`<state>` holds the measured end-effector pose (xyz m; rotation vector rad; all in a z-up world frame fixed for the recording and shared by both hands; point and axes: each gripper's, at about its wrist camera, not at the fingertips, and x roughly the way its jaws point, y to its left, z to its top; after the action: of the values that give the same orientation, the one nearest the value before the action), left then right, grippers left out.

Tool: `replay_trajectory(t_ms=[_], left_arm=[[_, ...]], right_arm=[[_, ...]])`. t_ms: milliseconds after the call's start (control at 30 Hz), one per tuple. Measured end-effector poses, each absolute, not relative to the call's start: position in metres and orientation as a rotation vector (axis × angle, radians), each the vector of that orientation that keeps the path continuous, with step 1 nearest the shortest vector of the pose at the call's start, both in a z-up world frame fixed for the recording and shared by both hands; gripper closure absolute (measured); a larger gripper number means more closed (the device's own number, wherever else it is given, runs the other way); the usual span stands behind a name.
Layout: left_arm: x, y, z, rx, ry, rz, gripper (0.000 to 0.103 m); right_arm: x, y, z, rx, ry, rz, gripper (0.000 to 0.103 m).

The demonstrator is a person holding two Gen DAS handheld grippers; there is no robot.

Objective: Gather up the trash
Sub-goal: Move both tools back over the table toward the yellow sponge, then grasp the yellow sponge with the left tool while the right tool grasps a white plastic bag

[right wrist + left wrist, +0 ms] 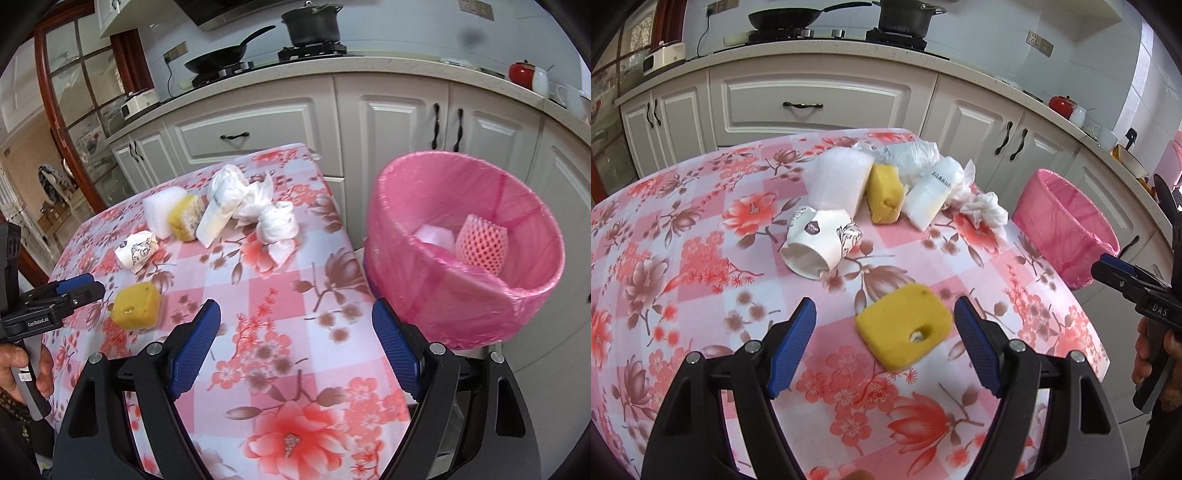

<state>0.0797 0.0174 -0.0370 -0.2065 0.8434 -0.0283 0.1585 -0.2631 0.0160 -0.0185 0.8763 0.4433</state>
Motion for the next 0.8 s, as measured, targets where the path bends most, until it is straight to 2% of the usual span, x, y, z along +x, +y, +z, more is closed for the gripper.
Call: replay_trajectory(t_ms=[667,800], left_arm=[[0.105,-0.007,-0.066,-0.095,0.928,-0.100,0.029],[0.110,-0.009,-0.070,-0.077,0.947,-0.116,0.031]], right_arm=[[0.170,-0.233,0.004,-0.038,0.910,0.481,0.024],[0.176,-0.223,0.008,-0.042,0.900,0.495,0.024]])
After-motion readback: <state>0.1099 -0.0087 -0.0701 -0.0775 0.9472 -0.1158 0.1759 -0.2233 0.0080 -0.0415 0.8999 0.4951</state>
